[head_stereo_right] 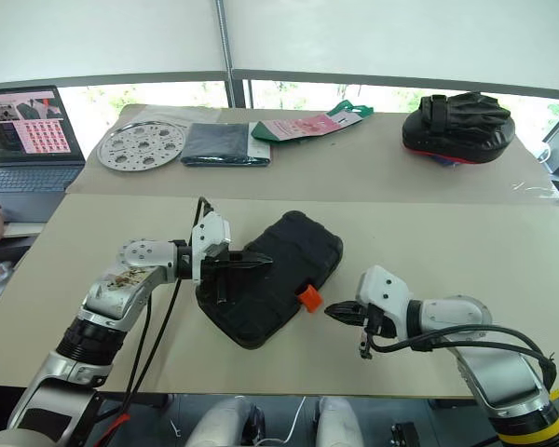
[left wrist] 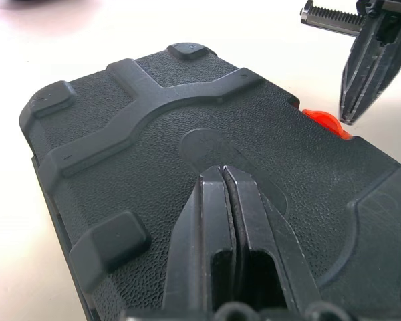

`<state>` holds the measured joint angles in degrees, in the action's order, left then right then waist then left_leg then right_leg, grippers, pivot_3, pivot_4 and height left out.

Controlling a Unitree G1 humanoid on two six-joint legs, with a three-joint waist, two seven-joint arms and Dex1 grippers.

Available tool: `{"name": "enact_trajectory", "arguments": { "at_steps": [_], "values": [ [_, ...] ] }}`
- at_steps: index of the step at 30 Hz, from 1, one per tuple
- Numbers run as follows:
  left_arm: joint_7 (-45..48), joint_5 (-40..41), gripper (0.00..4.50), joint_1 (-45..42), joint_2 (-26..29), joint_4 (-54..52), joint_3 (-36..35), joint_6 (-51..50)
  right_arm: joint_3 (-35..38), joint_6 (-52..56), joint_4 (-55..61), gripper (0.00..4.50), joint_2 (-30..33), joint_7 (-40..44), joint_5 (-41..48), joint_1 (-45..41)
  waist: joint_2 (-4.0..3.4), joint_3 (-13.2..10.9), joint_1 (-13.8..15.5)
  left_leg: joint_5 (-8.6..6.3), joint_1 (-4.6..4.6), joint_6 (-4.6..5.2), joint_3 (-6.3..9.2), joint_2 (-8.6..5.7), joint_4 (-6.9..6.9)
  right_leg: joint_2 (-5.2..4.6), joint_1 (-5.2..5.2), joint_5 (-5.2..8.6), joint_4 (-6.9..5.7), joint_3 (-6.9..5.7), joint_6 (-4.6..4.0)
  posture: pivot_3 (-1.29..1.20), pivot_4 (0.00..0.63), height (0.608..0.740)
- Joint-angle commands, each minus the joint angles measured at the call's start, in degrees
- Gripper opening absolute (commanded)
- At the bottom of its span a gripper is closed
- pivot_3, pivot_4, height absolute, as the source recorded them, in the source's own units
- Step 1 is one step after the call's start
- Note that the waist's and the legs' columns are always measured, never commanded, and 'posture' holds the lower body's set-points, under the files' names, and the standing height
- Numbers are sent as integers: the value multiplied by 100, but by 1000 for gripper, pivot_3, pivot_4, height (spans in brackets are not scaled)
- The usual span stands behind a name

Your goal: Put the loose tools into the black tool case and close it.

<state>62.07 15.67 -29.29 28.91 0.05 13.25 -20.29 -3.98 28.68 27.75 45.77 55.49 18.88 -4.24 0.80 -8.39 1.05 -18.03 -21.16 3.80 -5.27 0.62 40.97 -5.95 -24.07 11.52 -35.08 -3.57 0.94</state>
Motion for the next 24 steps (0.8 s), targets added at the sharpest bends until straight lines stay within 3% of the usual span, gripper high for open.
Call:
{"name": "enact_trajectory", "arguments": {
  "at_steps": [1, 24],
  "values": [
    [50, -233, 97, 114, -47, 311, 347, -127, -231, -46, -55, 4, -103, -23, -69, -297, -3, 3, 10, 0, 0, 0, 0, 0, 0, 0, 1, 0, 0, -1, 0, 0, 150, 740],
    [18, -248, 97, 154, 28, 239, 448, -548, -722, -573, -769, 4, -910, -212, -488, -891, -2, 25, -53, -11, 12, 20, 1, 1, 0, 3, 3, -5, -14, 2, -7, 0, 150, 740]
  ]
}}
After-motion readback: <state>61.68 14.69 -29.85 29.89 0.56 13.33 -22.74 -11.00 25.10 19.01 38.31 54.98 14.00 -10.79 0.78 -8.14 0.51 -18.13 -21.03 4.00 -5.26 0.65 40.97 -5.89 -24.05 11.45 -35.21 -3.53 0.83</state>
